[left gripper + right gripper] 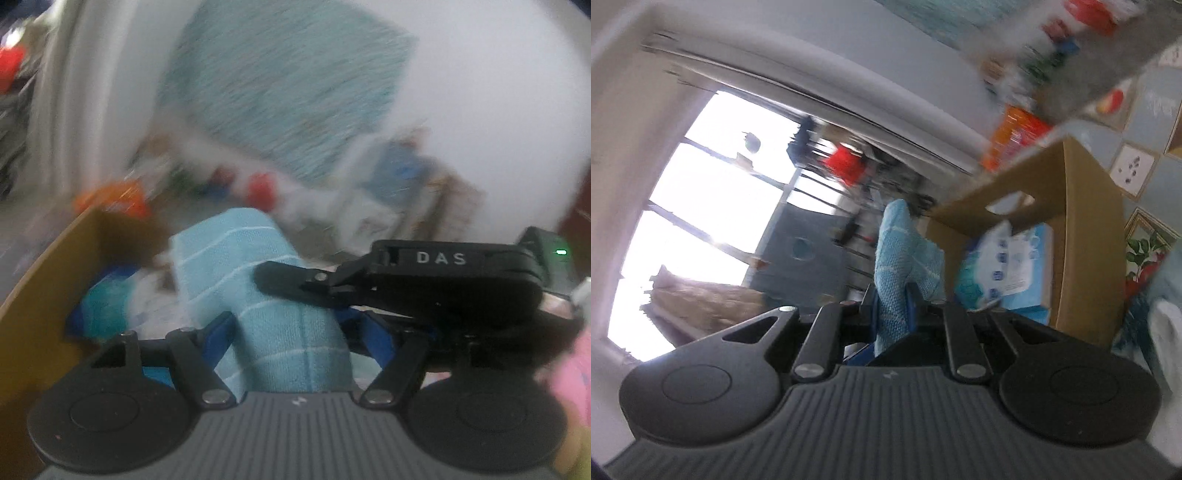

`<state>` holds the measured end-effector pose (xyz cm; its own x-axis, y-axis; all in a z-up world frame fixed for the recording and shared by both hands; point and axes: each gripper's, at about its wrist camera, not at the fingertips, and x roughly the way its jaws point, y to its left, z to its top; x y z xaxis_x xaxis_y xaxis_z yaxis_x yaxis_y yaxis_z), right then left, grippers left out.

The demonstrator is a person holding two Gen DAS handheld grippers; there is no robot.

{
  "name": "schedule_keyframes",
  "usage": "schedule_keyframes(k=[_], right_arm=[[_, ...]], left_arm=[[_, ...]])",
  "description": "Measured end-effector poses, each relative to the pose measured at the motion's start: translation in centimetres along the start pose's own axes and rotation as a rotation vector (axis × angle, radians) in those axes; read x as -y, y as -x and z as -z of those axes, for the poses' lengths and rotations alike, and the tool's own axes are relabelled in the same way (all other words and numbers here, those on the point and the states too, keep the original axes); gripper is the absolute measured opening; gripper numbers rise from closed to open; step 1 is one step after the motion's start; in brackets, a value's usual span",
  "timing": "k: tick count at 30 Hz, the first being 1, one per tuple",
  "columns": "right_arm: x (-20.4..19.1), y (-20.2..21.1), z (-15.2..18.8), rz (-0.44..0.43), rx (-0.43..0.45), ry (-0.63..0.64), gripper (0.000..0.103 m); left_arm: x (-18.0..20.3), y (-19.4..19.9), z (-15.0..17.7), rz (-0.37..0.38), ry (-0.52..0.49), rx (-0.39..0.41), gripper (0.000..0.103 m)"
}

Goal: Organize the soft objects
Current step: 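Lift the light-blue towel with the right tool and lower it into the box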

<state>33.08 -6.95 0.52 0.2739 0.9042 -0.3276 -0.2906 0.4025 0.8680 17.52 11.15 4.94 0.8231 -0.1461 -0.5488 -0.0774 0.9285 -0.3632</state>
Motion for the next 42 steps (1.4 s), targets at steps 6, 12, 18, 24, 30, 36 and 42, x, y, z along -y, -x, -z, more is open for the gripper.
schedule_keyframes(k=[6,12,18,24,30,36,42], right_arm=[[2.1,-6.8,-1.8,0.194,-0.054,-0.02,0.013],[2.5,-8.4,-2.5,0.328,-0.007,0.05,0.013],[-0.6,-6.6,-2.9,0.483,0.042,0.261,0.013],[-3.2,-8.7,-2.3,0.711,0.004,0.478,0.013],[-2.6,-14.0,-1.5,0.85,-0.111,0.546,0.014],[-1.2,-16.6,-1.3,0.902,-0.182,0.506,0.029],[-1.8,-14.5,-1.8,0.805,-0.13,0.448,0.067]], left_arm=[[-3.7,-4.3,-0.8,-0.085,0.091,-0.098,0.074],[-7.2,-5.1,-0.7,-0.042,0.191,-0.155,0.074],[-8.2,-4.6,-0.3,-0.039,0.222,-0.123,0.074],[-8.9,-2.0,0.0,-0.084,0.236,-0.075,0.074],[-11.2,-0.9,0.1,-0.115,0.304,-0.075,0.074],[-12.2,-0.1,0.5,-0.122,0.329,-0.075,0.075],[-11.2,0.7,0.6,-0.107,0.305,-0.068,0.077]])
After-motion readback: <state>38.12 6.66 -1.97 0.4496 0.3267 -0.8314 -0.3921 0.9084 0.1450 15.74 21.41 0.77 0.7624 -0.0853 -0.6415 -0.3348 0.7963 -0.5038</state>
